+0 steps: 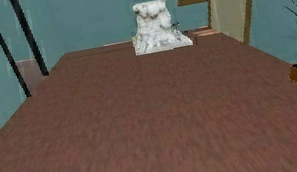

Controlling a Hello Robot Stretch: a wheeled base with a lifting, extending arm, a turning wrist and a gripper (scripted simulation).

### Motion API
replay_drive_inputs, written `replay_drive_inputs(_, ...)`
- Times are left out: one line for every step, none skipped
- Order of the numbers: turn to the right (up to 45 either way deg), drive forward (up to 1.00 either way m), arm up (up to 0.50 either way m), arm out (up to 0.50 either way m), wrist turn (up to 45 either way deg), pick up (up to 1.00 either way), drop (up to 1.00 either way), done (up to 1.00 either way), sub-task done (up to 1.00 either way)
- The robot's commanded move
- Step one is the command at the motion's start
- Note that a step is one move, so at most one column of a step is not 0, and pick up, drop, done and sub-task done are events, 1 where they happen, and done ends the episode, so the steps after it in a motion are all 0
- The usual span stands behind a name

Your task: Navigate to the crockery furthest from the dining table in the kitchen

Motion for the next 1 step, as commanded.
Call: replay_drive_inputs(-45.0,0.00,0.00,0.00,0.0,0.00,0.00,0.00,0.00)
